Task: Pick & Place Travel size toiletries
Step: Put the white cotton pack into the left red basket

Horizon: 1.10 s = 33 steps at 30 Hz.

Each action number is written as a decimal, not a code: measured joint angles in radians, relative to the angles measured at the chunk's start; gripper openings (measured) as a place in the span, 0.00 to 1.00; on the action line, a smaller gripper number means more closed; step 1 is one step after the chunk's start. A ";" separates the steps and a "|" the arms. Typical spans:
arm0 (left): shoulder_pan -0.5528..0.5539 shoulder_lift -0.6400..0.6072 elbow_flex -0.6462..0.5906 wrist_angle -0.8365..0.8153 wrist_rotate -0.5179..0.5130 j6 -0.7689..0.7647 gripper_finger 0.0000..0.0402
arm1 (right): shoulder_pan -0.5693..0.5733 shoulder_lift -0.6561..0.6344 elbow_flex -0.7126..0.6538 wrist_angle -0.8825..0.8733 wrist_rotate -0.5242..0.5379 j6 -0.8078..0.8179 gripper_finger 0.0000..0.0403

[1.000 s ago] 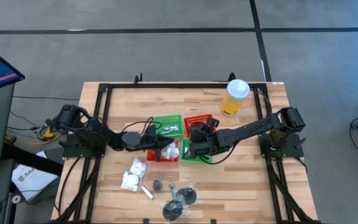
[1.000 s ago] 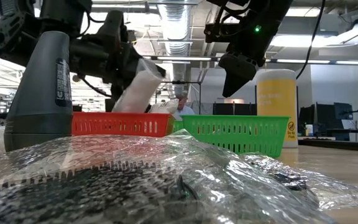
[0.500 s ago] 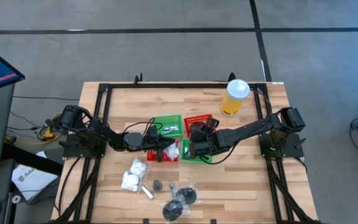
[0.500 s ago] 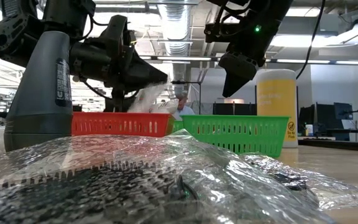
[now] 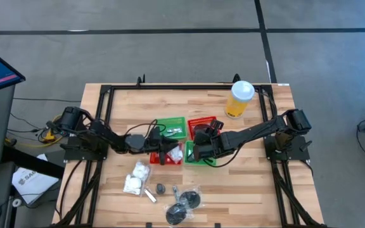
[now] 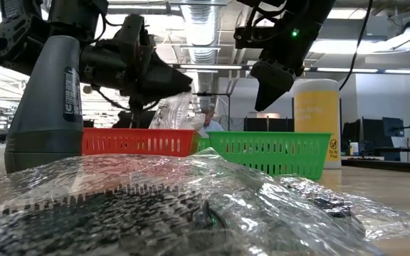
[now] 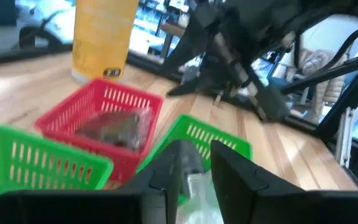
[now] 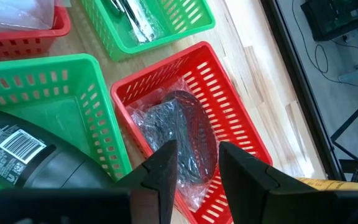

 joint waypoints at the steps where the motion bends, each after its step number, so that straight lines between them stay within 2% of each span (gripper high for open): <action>1: 0.001 -0.008 0.000 0.003 0.000 0.009 0.20 | 0.000 0.000 0.000 0.000 0.000 0.000 0.27; 9: 0.000 -0.135 -0.014 -0.003 -0.003 0.087 0.19 | 0.000 0.000 0.000 -0.001 -0.001 -0.001 0.27; 11: -0.007 -0.175 -0.025 -0.049 0.002 0.087 0.19 | 0.000 0.000 0.000 -0.001 0.000 -0.001 0.27; 16: -0.038 -0.323 -0.033 -0.351 0.012 0.070 0.19 | 0.000 0.000 0.000 -0.003 -0.001 -0.001 0.27; 22: -0.066 -0.513 -0.033 -0.724 0.012 -0.048 0.19 | 0.000 0.000 0.000 -0.003 -0.001 0.000 0.27; 27: -0.130 -0.618 -0.033 -0.884 0.039 -0.074 0.19 | 0.000 0.000 0.000 -0.003 -0.001 -0.001 0.27; 33: -0.207 -0.675 -0.033 -1.085 0.082 -0.148 0.19 | 0.000 0.000 0.000 -0.003 -0.001 0.000 0.27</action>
